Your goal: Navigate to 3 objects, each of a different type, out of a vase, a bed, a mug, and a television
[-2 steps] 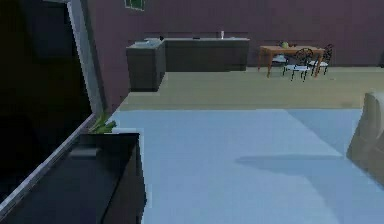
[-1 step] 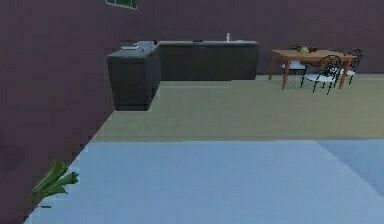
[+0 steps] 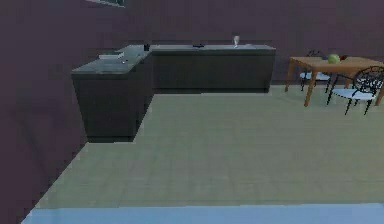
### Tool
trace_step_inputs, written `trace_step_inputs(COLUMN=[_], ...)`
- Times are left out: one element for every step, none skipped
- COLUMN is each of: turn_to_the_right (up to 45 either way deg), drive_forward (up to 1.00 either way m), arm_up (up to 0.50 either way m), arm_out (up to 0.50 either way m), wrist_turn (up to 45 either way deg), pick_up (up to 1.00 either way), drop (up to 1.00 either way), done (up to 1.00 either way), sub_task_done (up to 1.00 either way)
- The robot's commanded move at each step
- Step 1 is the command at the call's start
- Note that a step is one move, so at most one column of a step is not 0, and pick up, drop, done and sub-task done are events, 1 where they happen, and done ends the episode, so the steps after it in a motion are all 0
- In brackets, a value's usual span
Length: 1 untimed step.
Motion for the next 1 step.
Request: trace_step_inputs(turn_to_the_right=[0.0], drive_forward=[1.00], arm_up=[0.00], arm_out=[0.00], wrist_turn=[0.0], pick_up=[0.00], drop=[0.00], done=[0.00], sub_task_done=[0.00])
